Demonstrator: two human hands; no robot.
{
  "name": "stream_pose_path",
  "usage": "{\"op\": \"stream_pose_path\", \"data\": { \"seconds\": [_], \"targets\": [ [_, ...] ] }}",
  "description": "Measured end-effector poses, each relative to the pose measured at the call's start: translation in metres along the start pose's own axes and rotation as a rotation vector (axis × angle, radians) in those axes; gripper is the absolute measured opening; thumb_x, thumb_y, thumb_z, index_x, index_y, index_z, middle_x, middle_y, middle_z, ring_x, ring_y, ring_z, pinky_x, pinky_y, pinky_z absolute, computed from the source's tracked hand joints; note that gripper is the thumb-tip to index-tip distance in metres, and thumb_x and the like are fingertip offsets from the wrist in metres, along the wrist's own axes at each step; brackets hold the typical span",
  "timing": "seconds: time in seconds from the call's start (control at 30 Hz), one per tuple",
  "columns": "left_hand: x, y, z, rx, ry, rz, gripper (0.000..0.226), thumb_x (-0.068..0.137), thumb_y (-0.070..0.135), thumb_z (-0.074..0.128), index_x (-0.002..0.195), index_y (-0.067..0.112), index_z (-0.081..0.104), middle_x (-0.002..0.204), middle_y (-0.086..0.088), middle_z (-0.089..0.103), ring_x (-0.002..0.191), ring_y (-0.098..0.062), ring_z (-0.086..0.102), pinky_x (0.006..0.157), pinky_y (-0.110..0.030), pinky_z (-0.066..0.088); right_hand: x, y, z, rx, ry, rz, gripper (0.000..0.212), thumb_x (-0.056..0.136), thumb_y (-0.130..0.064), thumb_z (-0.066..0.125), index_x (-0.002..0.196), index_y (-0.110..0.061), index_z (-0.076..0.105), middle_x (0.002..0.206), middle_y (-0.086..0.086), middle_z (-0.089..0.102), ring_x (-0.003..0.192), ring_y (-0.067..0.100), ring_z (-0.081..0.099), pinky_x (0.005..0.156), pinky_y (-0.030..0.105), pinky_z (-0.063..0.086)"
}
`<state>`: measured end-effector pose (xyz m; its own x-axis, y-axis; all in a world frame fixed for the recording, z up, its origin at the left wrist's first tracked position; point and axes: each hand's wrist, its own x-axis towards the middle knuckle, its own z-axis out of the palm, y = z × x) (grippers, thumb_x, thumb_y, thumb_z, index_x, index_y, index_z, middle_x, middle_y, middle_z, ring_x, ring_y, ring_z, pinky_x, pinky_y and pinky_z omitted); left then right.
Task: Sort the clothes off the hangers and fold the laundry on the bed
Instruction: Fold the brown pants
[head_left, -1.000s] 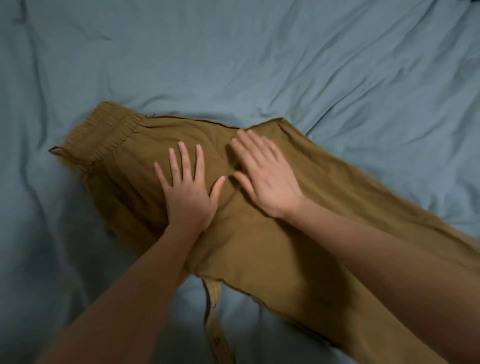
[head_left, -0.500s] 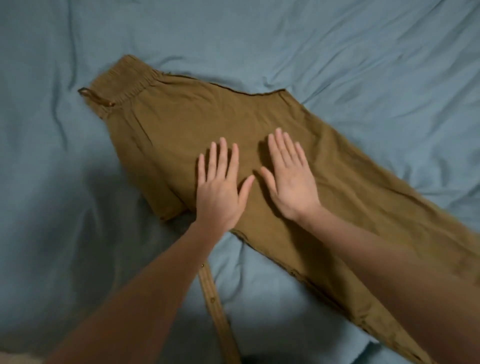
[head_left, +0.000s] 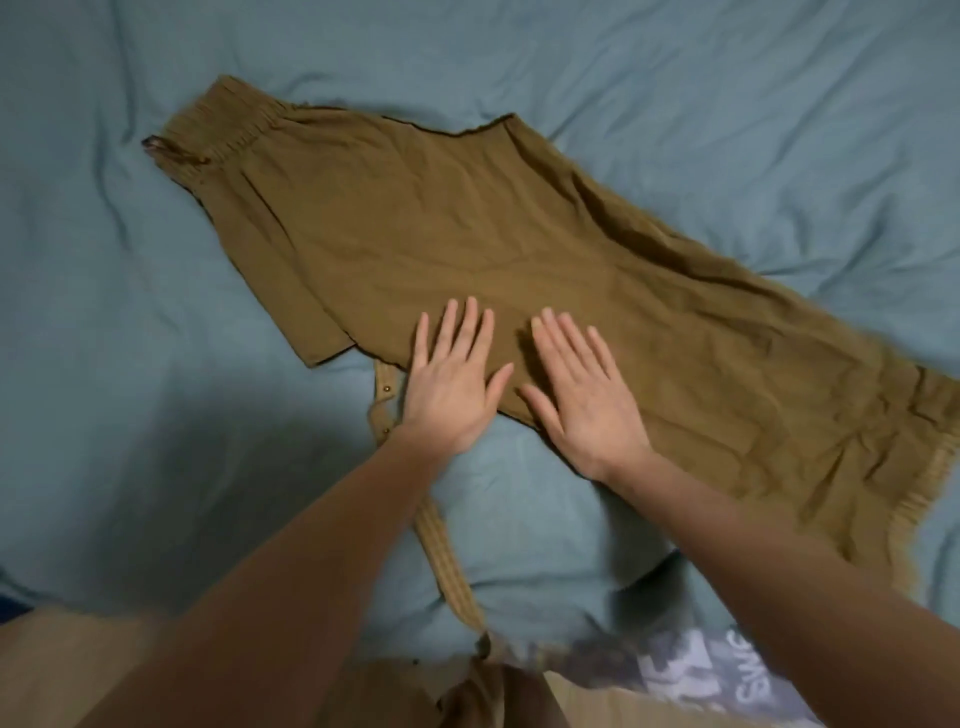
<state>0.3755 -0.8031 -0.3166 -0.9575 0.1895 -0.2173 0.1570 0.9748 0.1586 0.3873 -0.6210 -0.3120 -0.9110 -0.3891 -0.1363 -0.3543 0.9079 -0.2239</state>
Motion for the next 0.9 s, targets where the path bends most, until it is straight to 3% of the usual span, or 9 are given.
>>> {"op": "stream_pose_path", "data": {
  "seconds": [0.1,0.2,0.33,0.4,0.5,0.57,0.7,0.83,0.9],
  "targets": [
    [-0.035,-0.020,0.008,-0.027,-0.085,-0.084,0.066,0.101,0.050,0.023,0.155,0.017,0.004,0.162,-0.002,-0.004,0.149,-0.021,-0.007,0.119,-0.040,-0.007,-0.044,0.034,0.017,-0.131,-0.045,0.141,0.063,0.098,-0.043,0.016,0.151,-0.012,0.024,0.158,0.003,0.021,0.146,0.019,0.021,0.118,0.034,0.005],
    [-0.071,-0.043,-0.005,-0.153,0.051,-0.175,0.070,0.098,0.037,0.046,0.154,0.013,0.012,0.161,-0.012,0.005,0.148,-0.026,0.007,0.120,-0.039,0.009,-0.052,0.037,0.005,-0.163,-0.063,0.314,0.054,0.102,-0.035,0.020,0.151,-0.011,0.023,0.159,0.007,0.018,0.147,0.021,0.013,0.119,0.036,0.001],
    [-0.094,-0.046,-0.020,-0.742,0.100,-0.609,0.056,0.083,0.010,0.068,0.133,0.002,0.045,0.118,-0.018,0.059,0.113,-0.031,0.057,0.096,-0.032,0.046,-0.054,-0.039,-0.026,0.230,0.038,0.271,0.030,0.098,-0.030,0.044,0.116,-0.010,0.057,0.114,0.013,0.058,0.109,0.030,0.052,0.095,0.037,0.039],
    [-0.097,-0.038,-0.029,-1.058,-0.047,-0.721,0.034,0.085,0.005,0.067,0.117,-0.004,0.057,0.099,-0.015,0.069,0.092,-0.028,0.067,0.074,-0.023,0.051,-0.064,-0.084,-0.030,0.482,-0.044,0.237,0.030,0.094,-0.035,0.053,0.114,-0.013,0.058,0.102,0.006,0.062,0.098,0.022,0.057,0.086,0.033,0.043],
    [-0.106,-0.022,-0.051,-1.462,-0.231,-0.734,0.012,0.093,0.005,0.059,0.102,-0.002,0.063,0.083,-0.010,0.067,0.070,-0.016,0.065,0.062,-0.020,0.055,-0.074,-0.133,-0.035,0.771,-0.198,0.267,0.042,0.085,-0.037,0.067,0.121,-0.022,0.050,0.084,-0.006,0.062,0.075,0.007,0.058,0.071,0.020,0.046],
    [-0.111,-0.016,-0.065,-1.557,-0.238,-0.712,0.007,0.095,0.006,0.057,0.091,0.005,0.063,0.081,-0.008,0.066,0.070,-0.012,0.064,0.058,-0.017,0.055,-0.082,-0.148,-0.035,0.915,-0.258,0.302,0.038,0.083,-0.024,0.072,0.113,-0.024,0.048,0.074,-0.007,0.058,0.059,0.003,0.053,0.057,0.013,0.040],
    [-0.110,-0.015,-0.087,-1.631,-0.192,-0.783,0.007,0.094,0.010,0.060,0.088,0.010,0.062,0.079,-0.004,0.066,0.072,-0.011,0.063,0.056,-0.017,0.053,-0.098,-0.136,-0.050,1.009,-0.239,0.424,0.024,0.084,-0.008,0.068,0.086,-0.024,0.050,0.058,-0.001,0.055,0.041,0.005,0.046,0.044,0.021,0.041],
    [-0.096,-0.006,-0.106,-1.627,-0.107,-0.878,0.010,0.090,0.009,0.065,0.084,0.011,0.058,0.076,-0.004,0.061,0.066,-0.012,0.056,0.062,-0.021,0.054,-0.107,-0.085,-0.089,0.913,-0.100,0.427,0.021,0.081,-0.001,0.065,0.084,-0.019,0.056,0.060,-0.003,0.054,0.050,0.006,0.045,0.049,0.023,0.038],
    [-0.082,0.005,-0.115,-1.622,-0.072,-0.894,0.010,0.091,0.009,0.064,0.084,0.010,0.058,0.074,-0.003,0.060,0.062,-0.011,0.056,0.053,-0.017,0.052,-0.106,-0.053,-0.112,0.900,-0.007,0.428,0.020,0.081,0.003,0.063,0.082,-0.017,0.058,0.065,0.002,0.056,0.058,0.011,0.046,0.053,0.025,0.039]
  ]
}}
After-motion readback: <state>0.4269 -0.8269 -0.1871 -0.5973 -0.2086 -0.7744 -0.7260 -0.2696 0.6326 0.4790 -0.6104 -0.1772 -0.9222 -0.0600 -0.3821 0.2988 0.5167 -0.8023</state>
